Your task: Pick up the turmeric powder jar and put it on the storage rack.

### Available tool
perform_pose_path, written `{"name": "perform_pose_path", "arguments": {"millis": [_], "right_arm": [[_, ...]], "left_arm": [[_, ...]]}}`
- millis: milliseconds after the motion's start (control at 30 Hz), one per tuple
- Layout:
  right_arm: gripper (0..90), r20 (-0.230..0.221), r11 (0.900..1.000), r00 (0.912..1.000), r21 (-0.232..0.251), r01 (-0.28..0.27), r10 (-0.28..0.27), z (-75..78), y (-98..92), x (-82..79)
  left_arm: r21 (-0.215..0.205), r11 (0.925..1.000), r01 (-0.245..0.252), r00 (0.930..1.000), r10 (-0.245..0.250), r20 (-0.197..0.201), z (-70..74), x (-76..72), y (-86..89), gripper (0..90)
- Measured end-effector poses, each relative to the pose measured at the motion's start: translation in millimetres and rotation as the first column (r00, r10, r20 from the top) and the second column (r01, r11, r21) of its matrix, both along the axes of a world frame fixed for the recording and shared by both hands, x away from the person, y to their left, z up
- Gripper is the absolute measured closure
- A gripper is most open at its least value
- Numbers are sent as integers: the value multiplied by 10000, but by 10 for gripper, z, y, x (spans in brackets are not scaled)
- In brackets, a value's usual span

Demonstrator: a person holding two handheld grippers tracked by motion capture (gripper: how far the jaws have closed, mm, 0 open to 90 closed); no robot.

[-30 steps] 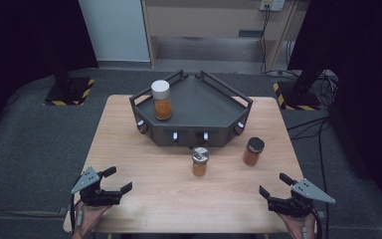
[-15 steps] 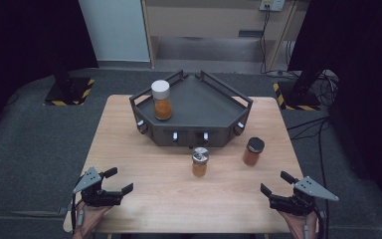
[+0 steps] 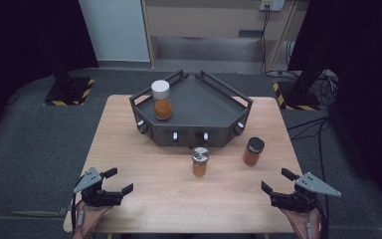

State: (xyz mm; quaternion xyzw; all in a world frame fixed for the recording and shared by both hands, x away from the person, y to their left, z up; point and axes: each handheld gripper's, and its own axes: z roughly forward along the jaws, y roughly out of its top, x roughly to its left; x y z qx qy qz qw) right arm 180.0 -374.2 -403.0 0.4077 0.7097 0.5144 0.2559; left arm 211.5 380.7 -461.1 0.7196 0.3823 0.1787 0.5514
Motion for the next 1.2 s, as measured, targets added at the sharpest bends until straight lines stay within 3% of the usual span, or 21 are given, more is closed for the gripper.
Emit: {"name": "perform_pose_path", "arguments": {"millis": [533, 1200], "right_arm": [[95, -111, 9997, 9996, 71, -244, 245, 135, 10, 140], [94, -508, 9934, 9921, 109, -1139, 1143, 311, 194, 578]], "left_arm": [[27, 10000, 15, 10000, -15, -54, 0, 9, -5, 48], [52, 10000, 47, 9999, -47, -105, 2, 17, -10, 48]]}}
